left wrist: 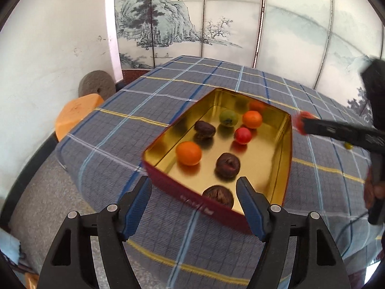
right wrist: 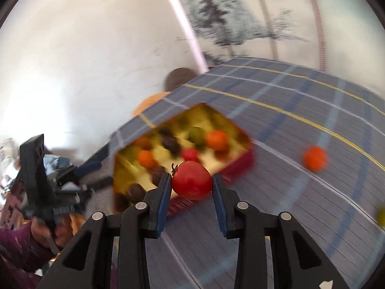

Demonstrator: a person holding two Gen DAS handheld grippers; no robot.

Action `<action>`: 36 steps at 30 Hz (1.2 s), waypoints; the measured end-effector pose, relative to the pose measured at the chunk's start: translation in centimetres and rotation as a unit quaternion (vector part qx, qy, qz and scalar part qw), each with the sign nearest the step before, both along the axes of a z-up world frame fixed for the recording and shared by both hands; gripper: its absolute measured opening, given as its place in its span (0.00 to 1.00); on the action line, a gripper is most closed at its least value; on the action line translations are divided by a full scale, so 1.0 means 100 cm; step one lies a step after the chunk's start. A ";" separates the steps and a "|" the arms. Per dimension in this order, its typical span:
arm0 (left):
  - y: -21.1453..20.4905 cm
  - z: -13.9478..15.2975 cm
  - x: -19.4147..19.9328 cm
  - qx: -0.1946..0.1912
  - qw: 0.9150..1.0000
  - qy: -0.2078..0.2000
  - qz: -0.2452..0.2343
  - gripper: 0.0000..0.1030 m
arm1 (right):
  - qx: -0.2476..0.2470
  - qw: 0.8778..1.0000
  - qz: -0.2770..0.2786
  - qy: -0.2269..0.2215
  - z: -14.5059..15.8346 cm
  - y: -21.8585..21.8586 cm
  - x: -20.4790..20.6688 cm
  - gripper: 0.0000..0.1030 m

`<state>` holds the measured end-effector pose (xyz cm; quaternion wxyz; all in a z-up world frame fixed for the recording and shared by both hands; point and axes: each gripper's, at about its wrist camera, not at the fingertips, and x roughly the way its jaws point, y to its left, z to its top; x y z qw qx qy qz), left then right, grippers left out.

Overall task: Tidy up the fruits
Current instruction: 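Lower the red tomato into the tin and open the right gripper, then grasp the last orange tangerine with the left gripper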

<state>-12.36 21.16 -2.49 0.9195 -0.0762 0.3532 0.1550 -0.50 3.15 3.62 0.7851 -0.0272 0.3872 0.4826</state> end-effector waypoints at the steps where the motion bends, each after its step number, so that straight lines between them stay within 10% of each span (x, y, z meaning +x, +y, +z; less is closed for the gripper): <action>1: 0.001 0.000 -0.002 0.005 1.000 -0.001 0.003 0.72 | -0.003 1.000 0.007 0.002 -0.002 0.014 0.001 0.30; 12: 0.012 0.000 -0.020 -0.010 1.000 -0.004 0.010 0.77 | 0.024 0.999 -0.001 0.024 -0.006 0.066 0.024 0.47; 20: -0.030 0.020 -0.007 -0.009 0.995 -0.010 -0.098 0.77 | 0.010 0.989 -0.123 -0.077 0.012 -0.074 -0.004 0.81; 26: -0.092 0.046 0.046 0.006 0.977 -0.001 -0.214 0.77 | -0.135 0.950 -0.269 -0.084 -0.035 -0.211 -0.004 0.84; 36: -0.185 0.044 0.204 0.049 0.955 0.030 -0.291 0.77 | -0.095 0.920 -0.378 -0.029 -0.060 -0.340 -0.005 0.84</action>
